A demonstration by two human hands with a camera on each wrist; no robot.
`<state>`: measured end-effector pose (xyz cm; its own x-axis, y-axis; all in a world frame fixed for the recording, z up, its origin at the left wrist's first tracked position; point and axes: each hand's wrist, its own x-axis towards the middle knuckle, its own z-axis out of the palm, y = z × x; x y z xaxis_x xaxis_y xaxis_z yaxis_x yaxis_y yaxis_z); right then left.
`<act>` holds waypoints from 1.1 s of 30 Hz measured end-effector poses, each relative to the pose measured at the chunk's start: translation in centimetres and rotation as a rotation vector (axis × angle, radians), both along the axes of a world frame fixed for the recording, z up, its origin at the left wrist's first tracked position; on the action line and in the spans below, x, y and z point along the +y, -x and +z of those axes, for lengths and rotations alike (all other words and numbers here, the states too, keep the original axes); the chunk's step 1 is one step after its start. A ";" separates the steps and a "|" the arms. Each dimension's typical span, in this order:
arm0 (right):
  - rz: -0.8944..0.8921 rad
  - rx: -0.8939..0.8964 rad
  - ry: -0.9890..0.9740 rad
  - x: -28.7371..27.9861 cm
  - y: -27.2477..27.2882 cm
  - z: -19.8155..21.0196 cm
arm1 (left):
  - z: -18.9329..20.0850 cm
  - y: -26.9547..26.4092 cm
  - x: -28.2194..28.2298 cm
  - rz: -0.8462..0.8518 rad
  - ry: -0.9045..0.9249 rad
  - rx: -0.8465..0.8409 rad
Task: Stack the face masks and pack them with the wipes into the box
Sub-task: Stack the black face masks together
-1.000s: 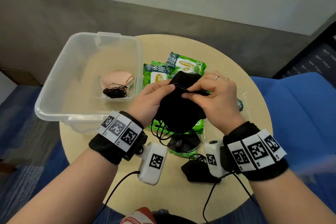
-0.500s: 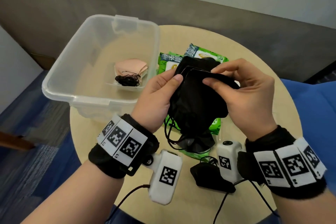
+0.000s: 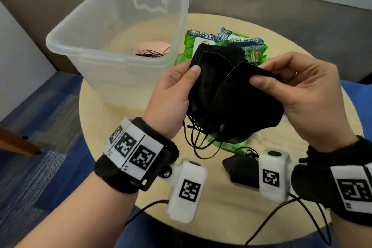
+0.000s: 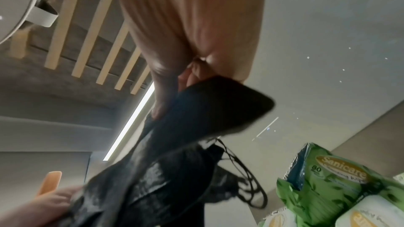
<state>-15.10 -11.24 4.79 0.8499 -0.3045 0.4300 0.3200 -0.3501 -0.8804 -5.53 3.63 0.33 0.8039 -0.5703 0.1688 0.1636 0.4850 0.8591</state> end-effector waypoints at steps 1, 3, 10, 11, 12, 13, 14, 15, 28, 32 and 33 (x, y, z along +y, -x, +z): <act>0.016 0.011 -0.002 0.1 0.5 0.0 | -0.2 0.4 0.1 0.010 -0.012 0.002; 0.032 0.015 -0.009 0.3 1.3 -0.1 | -0.7 1.2 0.3 0.027 -0.029 0.007; 0.059 0.053 -0.082 1.0 3.0 -1.4 | -2.4 4.1 0.5 0.046 -0.067 0.032; 0.079 0.078 -0.104 1.2 3.2 -1.6 | -2.5 4.5 0.5 0.039 -0.065 0.033; 0.118 0.111 -0.128 1.4 3.5 -1.6 | -2.5 4.8 0.6 0.031 -0.062 0.030; 0.171 0.149 -0.152 1.6 3.9 -1.6 | -2.5 5.1 0.6 0.022 -0.061 0.023; 0.237 0.183 -0.183 1.7 4.4 -1.6 | -2.5 5.3 0.7 0.011 -0.061 0.013; 0.310 0.210 -0.221 1.9 4.8 -1.4 | -2.6 5.5 0.7 0.001 -0.060 0.002; -0.192 -0.047 0.380 1.7 5.1 -3.5 | -2.7 8.2 0.9 -0.122 0.024 -0.044; -0.203 -0.017 0.399 1.7 5.4 -4.0 | -3.1 8.2 0.8 -0.117 0.020 -0.078; -0.198 -0.012 0.394 1.7 5.4 -4.1 | -3.3 8.1 0.8 -0.119 0.034 -0.107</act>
